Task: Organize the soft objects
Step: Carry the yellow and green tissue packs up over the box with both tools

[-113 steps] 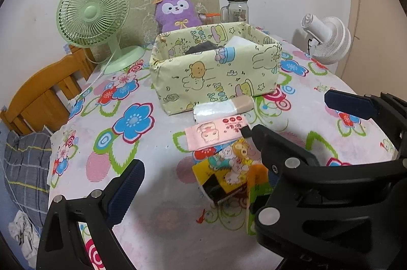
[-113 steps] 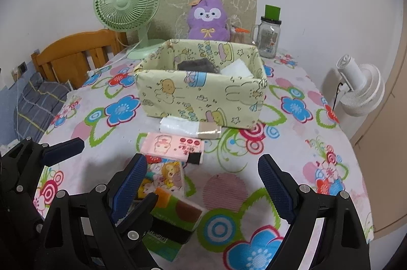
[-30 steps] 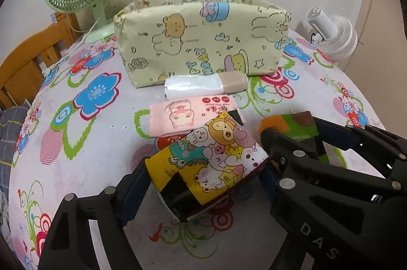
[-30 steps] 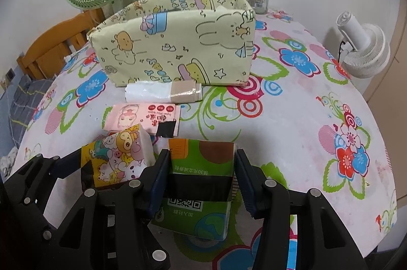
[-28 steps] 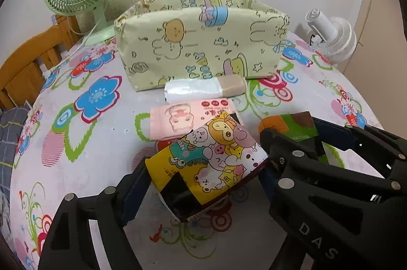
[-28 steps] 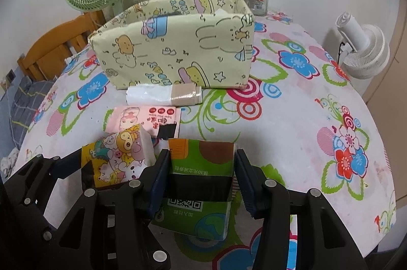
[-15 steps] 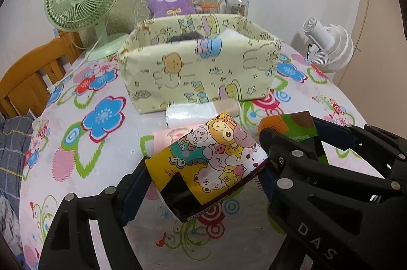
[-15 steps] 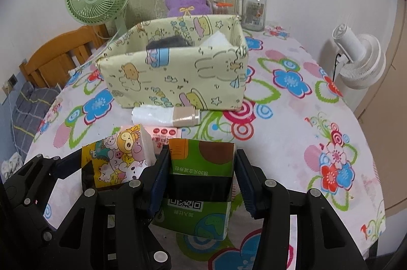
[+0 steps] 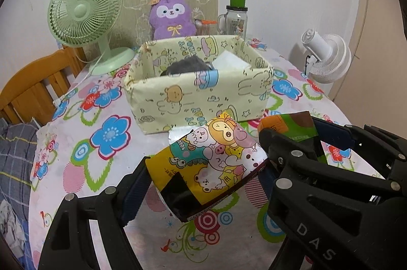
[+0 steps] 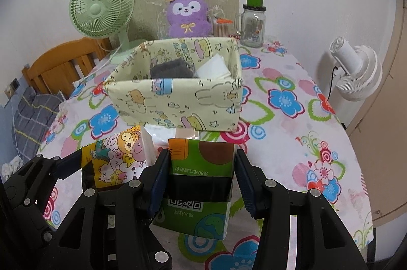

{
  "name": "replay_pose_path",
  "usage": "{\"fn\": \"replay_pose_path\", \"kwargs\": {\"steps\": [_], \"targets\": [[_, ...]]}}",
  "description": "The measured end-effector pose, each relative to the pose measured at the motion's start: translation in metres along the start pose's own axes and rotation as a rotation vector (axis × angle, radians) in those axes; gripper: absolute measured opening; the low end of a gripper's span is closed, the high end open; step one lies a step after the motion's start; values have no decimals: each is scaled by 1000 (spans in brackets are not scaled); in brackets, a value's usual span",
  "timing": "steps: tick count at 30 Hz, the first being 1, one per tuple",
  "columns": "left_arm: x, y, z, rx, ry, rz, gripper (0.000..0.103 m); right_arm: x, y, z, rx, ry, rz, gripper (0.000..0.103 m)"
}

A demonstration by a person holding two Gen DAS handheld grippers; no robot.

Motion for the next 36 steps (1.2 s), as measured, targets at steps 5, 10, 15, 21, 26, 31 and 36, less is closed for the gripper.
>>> {"fn": "replay_pose_path", "kwargs": {"steps": [5,10,15,21,26,31,36], "targets": [[10,-1,9,1,-22,-1,84,11,-1,10,1,-23,6,54],[20,-1,19,7,-44,-4,84,21,1,20,3,-44,15,54],[31,-1,31,11,-64,-8,84,31,3,31,14,-66,15,53],[42,-1,43,11,-91,-11,84,44,5,43,15,-95,30,53],[52,-1,53,15,-115,-24,84,53,6,53,19,-118,38,53],[65,-2,62,20,-141,-46,84,66,7,61,23,-134,44,53],[77,-2,68,8,-161,-52,84,78,6,69,21,-156,35,53]]}}
Point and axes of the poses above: each gripper's, at about its wrist camera, not at the fingertips, and z roughly against the way its jaws point, y to its left, x to its top, the point moved 10 cm from there along -z, roughly the way its jaws point
